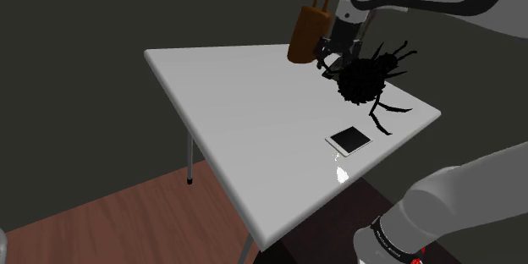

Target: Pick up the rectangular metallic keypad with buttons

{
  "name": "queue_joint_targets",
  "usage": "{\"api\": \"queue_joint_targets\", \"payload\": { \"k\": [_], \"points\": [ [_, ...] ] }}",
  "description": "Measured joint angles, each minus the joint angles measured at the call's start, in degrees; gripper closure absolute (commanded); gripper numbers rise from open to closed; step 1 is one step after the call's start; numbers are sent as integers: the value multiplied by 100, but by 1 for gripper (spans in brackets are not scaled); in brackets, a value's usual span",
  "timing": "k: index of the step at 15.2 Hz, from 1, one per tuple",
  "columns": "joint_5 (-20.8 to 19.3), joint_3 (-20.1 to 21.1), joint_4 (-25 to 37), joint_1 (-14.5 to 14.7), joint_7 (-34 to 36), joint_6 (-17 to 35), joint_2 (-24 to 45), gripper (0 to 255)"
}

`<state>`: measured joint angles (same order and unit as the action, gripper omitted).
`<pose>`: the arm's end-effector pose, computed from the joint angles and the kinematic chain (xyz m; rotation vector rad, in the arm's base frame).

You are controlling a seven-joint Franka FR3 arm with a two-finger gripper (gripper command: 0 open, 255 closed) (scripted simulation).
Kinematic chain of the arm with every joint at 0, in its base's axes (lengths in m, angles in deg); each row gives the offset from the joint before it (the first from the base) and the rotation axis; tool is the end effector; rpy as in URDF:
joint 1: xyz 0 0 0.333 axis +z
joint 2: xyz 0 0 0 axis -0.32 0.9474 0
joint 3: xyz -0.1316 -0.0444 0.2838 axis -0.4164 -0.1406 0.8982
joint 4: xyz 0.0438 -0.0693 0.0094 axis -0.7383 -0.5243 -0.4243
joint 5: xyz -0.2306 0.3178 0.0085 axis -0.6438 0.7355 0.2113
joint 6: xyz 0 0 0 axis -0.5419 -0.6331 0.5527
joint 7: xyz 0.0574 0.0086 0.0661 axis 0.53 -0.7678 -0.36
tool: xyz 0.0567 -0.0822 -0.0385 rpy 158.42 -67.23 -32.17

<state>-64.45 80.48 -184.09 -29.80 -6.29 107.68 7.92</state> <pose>0.4571 -0.0462 0.5888 2.9563 -0.6987 0.0212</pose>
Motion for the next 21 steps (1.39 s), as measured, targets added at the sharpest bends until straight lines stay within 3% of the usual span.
{"api": "queue_joint_targets", "payload": {
  "k": [4, 8, 19, 21],
  "points": [
    [-88, -44, 539, -238, 686, 155, 547, 0],
    [-207, -158, 1198, -490, 1374, 670, 1268, 0],
    [-284, -725, 3034, -1064, 2987, 17, 2918, 0],
    [-273, -800, 3119, -1138, 3086, -18, 3036, 0]
  ]
}}
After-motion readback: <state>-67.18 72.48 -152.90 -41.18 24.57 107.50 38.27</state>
